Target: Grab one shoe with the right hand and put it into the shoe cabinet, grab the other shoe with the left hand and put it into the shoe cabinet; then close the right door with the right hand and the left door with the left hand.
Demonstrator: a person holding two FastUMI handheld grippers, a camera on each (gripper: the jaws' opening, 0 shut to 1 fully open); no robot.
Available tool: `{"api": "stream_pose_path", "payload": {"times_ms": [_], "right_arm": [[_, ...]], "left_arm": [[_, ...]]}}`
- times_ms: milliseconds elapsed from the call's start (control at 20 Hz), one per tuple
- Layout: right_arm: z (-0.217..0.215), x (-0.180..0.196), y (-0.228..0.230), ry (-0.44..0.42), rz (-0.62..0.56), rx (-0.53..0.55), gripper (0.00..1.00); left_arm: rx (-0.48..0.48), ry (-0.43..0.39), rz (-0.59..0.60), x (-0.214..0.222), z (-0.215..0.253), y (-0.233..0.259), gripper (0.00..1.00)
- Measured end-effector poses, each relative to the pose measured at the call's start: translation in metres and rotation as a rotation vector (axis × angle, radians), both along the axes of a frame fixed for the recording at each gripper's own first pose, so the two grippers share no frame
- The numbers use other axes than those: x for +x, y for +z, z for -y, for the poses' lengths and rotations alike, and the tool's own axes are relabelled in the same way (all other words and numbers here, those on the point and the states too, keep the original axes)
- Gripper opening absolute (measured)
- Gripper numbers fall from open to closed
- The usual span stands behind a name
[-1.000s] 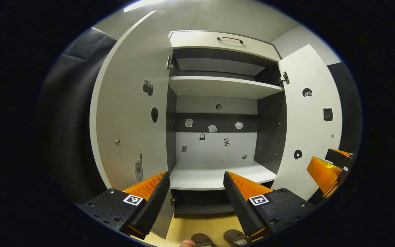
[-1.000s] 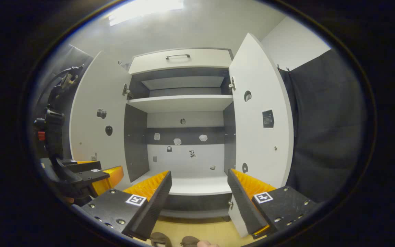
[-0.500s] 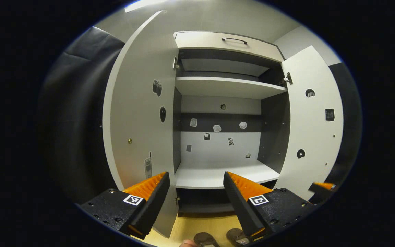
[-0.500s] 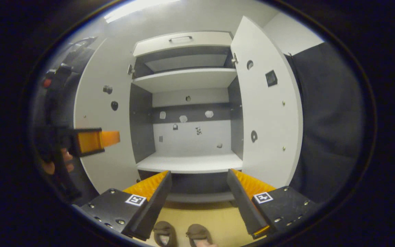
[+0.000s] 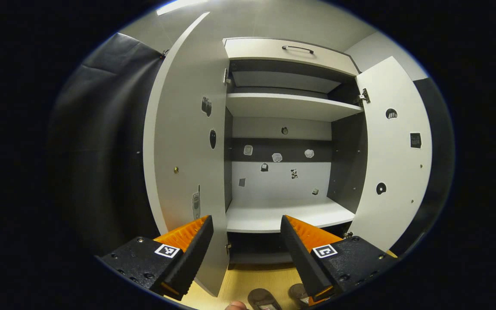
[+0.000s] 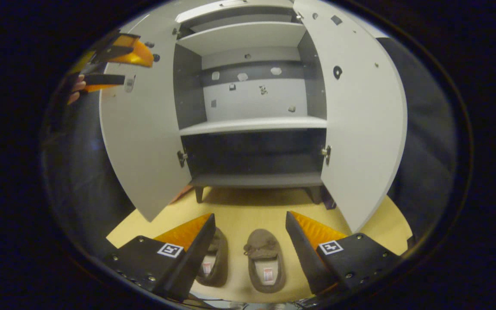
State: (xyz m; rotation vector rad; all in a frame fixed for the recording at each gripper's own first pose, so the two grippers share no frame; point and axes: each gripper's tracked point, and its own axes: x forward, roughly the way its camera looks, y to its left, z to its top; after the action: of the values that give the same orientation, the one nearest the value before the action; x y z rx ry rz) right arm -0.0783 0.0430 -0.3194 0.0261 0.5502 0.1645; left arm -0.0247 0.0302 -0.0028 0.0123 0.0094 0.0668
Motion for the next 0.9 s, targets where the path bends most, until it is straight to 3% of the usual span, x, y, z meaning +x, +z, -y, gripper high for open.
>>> {"api": "stream_pose_path", "payload": {"times_ms": [150,300,450,800,850,900], "right_arm": [[-0.007,-0.019,-0.057,0.019,-0.119,-0.006,0.91],[-0.007,-0.029,-0.1,0.017,-0.212,-0.016,0.75],[-0.008,-0.035,-0.13,0.006,-0.282,-0.021,0.77],[-0.016,-0.009,-0.18,-0.015,-0.327,-0.05,0.77],[-0.016,0.0,-0.187,-0.022,-0.326,-0.055,0.76],[-0.017,0.004,-0.187,-0.022,-0.326,-0.06,0.68]], "left_arm": [[0.012,0.002,-0.007,-0.004,-0.003,-0.001,0.96],[0.013,-0.001,-0.013,-0.007,-0.004,-0.005,0.96],[0.013,0.0,-0.017,-0.011,-0.008,-0.008,0.96],[0.013,0.018,-0.029,-0.017,-0.019,-0.013,0.96],[0.012,0.02,-0.032,-0.017,-0.021,-0.014,0.96],[0.013,0.021,-0.035,-0.018,-0.022,-0.015,0.96]]}}
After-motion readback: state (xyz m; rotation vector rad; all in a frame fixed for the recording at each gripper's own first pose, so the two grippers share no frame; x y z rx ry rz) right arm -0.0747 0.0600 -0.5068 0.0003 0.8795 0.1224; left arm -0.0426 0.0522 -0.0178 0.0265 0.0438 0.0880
